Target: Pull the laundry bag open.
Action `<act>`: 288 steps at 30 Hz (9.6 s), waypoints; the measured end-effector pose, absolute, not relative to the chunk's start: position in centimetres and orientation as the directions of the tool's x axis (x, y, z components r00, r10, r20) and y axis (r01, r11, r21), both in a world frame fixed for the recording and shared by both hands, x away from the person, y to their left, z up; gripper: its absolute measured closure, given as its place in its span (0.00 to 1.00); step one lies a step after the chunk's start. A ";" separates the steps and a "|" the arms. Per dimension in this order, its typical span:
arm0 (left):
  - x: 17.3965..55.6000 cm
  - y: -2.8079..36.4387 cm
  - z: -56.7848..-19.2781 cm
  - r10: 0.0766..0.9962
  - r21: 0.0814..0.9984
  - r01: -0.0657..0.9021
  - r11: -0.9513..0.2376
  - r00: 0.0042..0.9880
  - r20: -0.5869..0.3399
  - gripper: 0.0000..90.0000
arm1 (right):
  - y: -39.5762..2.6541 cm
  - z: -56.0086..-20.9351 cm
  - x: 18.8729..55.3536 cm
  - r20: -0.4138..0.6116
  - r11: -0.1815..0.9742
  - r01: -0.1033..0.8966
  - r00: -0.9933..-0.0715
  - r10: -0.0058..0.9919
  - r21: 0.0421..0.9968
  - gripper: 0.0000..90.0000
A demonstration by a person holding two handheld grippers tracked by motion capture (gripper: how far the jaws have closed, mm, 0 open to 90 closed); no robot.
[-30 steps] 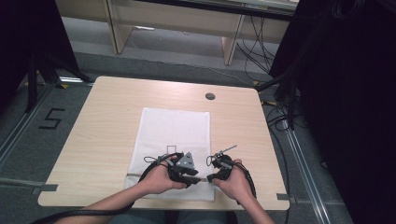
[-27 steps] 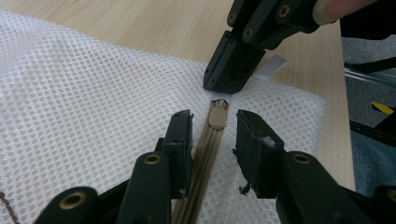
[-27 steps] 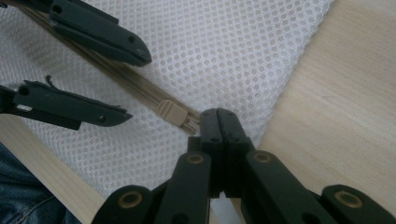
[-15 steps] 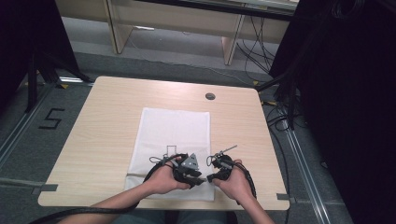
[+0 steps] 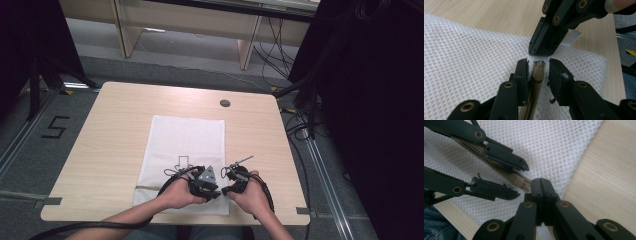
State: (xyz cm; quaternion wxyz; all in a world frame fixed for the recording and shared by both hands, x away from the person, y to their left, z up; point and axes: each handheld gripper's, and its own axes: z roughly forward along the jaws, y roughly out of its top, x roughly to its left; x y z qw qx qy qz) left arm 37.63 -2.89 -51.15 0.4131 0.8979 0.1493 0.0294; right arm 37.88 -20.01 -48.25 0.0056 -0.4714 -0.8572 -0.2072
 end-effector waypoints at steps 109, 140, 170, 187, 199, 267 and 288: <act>37.1 -0.9 -49.6 0.277 0.763 0.226 -0.605 0.959 -0.063 0.91 | -19.7 -48.2 37.9 0.192 0.474 0.811 -0.554 0.810 0.343 1.00; 37.0 0.1 -48.9 0.284 0.766 0.228 -0.600 0.957 -0.063 0.91 | -19.8 -48.3 37.9 0.203 0.477 0.809 -0.560 0.804 0.343 1.00; 36.8 1.2 -48.5 0.294 0.767 0.238 -0.595 0.953 -0.068 0.91 | -19.8 -48.3 37.9 0.201 0.476 0.809 -0.559 0.804 0.344 1.00; 36.7 1.4 -48.3 0.298 0.768 0.237 -0.595 0.952 -0.062 0.91 | -19.7 -48.2 37.8 0.197 0.476 0.807 -0.560 0.804 0.349 1.00; 36.6 1.9 -48.2 0.302 0.767 0.238 -0.595 0.951 -0.061 0.91 | -19.6 -48.1 37.7 0.204 0.461 0.822 -0.541 0.816 0.334 1.00; 36.3 4.4 -47.5 0.322 0.772 0.254 -0.583 0.944 -0.068 0.91 | -19.6 -48.2 37.8 0.192 0.476 0.809 -0.558 0.808 0.345 1.00; 36.2 6.3 -47.1 0.336 0.770 0.264 -0.581 0.939 -0.068 0.91 | -19.7 -48.2 37.8 0.192 0.479 0.807 -0.561 0.805 0.345 1.00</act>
